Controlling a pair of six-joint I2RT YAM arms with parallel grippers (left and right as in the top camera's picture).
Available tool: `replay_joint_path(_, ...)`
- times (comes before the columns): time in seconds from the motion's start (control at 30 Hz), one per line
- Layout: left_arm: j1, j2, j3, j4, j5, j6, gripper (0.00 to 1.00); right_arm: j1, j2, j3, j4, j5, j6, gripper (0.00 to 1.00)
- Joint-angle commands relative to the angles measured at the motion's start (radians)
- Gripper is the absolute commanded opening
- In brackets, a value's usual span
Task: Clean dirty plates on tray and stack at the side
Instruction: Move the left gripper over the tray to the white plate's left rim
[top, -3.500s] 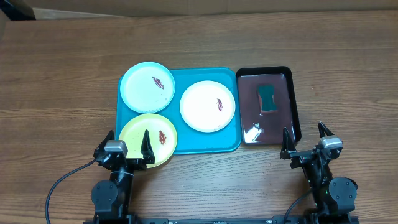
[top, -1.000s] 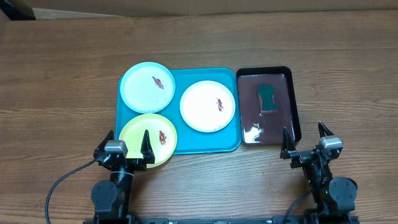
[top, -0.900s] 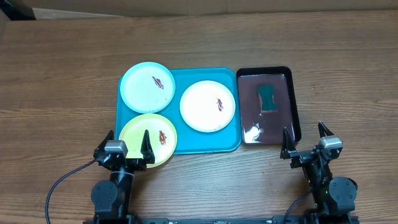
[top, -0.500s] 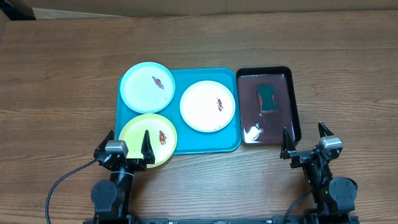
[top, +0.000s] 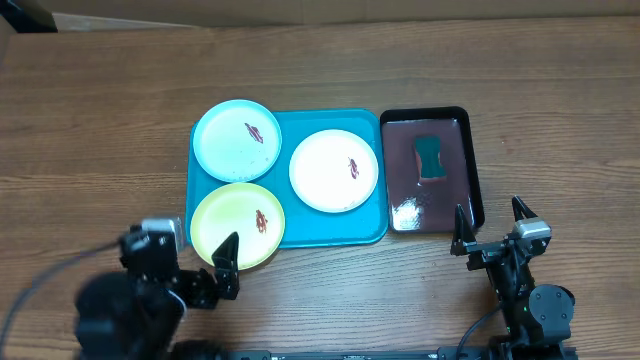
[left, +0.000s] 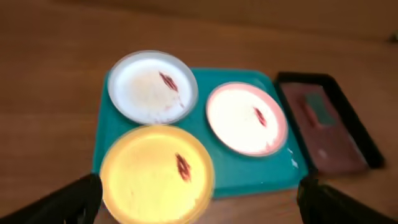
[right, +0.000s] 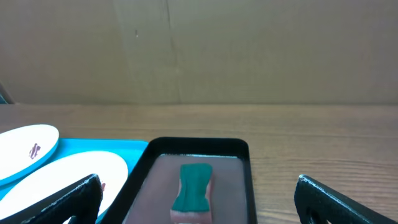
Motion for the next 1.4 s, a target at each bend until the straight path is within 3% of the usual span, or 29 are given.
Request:
replay_joint_path(0.0, -0.001, 0.262, 0.289, -0.182, 0.135, -0.007, 1.0, -0.005, -0.008, -0.01, 0.004, 0.009, -0.004, 1.0)
replay_joint_path(0.17, -0.001, 0.521, 0.557, -0.334, 0.246, -0.006, 1.0, -0.005, -0.008, -0.01, 0.003, 0.009, -0.004, 1.0)
replay_joint_path(0.23, -0.002, 0.569, 0.582, -0.338, 0.276, -0.007, 1.0, -0.005, -0.008, -0.01, 0.003, 0.009, -0.004, 1.0)
replay_joint_path(0.27, -0.002, 0.591, 0.582, -0.335, 0.317, -0.007, 0.88, -0.005, -0.008, -0.01, 0.003, 0.009, -0.004, 1.0)
replay_joint_path(0.3, -0.002, 0.615, 0.58, -0.336, 0.356, -0.007, 0.58, -0.005, -0.008, -0.01, 0.004, 0.009, -0.004, 1.0)
replay_joint_path(0.37, -0.005, 0.665, 0.575, -0.35, 0.369, -0.015, 0.19, -0.005, -0.008, -0.01, 0.004, 0.009, -0.004, 1.0)
replay_joint_path(0.4, -0.01, 0.687, 0.567, -0.355, 0.352, -0.023, 0.04, -0.005, -0.008, -0.01, 0.004, 0.009, -0.004, 1.0)
replay_joint_path(0.53, -0.052, 0.751, 0.513, -0.36, 0.237, -0.09, 0.04, -0.005, -0.008, -0.01, 0.003, 0.009, -0.004, 1.0)
replay_joint_path(0.67, -0.123, 0.808, 0.419, -0.313, 0.095, -0.148, 0.27, -0.005, -0.008, -0.01, 0.004, 0.009, -0.004, 1.0)
replay_joint_path(0.83, -0.187, 0.889, 0.324, -0.151, 0.029, -0.225, 0.49, -0.005, -0.008, -0.01, 0.003, 0.009, -0.004, 1.0)
replay_joint_path(0.93, -0.228, 0.978, 0.299, -0.049, -0.021, -0.25, 0.56, -0.005, -0.008, -0.01, 0.004, 0.009, -0.004, 1.0)
replay_joint_path(1.07, -0.257, 1.091, 0.299, 0.046, -0.035, -0.272, 0.55, -0.005, -0.008, -0.01, 0.003, 0.009, -0.004, 1.0)
replay_joint_path(1.37, -0.286, 1.287, 0.299, 0.201, -0.028, -0.309, 0.42, -0.005, -0.008, -0.01, 0.004, 0.009, -0.004, 1.0)
